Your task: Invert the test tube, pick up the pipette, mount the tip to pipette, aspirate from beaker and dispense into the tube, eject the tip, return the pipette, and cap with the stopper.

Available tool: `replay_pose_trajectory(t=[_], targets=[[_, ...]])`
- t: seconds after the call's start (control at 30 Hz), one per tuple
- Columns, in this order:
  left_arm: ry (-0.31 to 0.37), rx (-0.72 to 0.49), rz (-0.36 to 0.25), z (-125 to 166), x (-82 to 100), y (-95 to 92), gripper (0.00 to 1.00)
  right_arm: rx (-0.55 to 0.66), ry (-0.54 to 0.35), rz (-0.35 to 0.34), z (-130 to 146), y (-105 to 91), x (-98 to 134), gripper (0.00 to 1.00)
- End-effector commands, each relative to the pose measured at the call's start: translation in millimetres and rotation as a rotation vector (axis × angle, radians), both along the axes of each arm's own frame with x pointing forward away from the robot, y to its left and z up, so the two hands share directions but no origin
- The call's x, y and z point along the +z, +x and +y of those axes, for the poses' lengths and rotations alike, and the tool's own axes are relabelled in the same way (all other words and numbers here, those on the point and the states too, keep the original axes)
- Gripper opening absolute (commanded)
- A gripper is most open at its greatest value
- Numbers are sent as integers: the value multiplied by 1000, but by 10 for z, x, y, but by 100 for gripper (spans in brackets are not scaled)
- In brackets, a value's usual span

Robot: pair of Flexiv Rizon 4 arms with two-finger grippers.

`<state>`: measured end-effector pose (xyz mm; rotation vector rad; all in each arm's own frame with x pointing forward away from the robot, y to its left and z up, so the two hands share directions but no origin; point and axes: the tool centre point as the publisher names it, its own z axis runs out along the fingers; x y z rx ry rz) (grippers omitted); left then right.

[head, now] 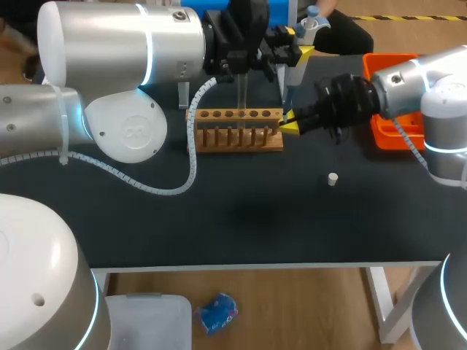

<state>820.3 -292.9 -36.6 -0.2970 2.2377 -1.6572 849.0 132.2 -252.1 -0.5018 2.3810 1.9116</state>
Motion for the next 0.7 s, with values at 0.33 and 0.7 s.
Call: replay_pose_trajectory(t=[0.33, 0.7], targets=[[17, -558, 171, 37, 5, 27, 0, -1, 7, 3, -5, -3, 30, 0], [17, -558, 171, 37, 5, 27, 0, -5, 32, 58, -7, -40, 60, 0]])
